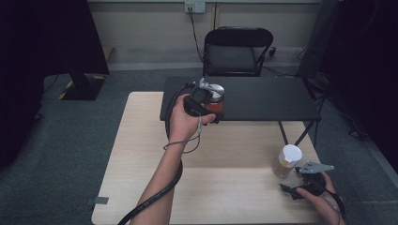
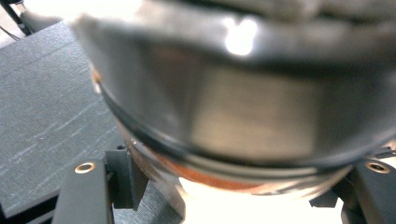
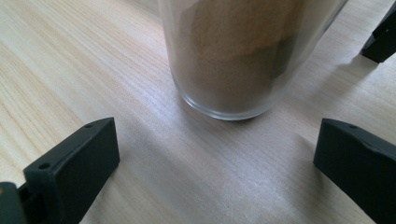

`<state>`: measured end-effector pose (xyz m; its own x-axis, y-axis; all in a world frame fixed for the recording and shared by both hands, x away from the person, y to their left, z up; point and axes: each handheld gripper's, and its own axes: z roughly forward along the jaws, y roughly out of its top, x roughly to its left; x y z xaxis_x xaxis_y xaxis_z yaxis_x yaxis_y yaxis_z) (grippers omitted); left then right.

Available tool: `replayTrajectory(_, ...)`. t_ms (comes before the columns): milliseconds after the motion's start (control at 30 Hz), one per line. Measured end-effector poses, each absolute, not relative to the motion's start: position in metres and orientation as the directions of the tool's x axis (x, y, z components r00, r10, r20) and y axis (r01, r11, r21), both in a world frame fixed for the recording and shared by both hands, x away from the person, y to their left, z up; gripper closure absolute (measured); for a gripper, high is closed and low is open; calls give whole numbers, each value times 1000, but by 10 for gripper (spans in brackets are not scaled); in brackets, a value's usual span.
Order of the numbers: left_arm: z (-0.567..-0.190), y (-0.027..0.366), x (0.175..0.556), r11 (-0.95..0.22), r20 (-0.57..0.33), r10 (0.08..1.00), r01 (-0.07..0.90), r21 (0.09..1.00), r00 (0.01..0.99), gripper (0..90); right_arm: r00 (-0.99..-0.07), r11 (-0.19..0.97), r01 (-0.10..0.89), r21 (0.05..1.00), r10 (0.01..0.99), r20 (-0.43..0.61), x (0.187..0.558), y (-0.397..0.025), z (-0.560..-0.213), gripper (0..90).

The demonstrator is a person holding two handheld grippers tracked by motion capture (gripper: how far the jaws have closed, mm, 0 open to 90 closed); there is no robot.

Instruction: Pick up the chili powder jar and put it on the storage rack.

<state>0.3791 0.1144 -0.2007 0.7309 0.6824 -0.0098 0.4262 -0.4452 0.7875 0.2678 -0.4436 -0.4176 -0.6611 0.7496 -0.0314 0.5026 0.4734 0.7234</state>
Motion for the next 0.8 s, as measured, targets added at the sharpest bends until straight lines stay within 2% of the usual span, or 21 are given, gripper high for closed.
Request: replayTrajectory(800,-207,104,395,-392,-17,735,445,805,678,306,-662,474,502,723,749,-32,268,-444,-418,0)
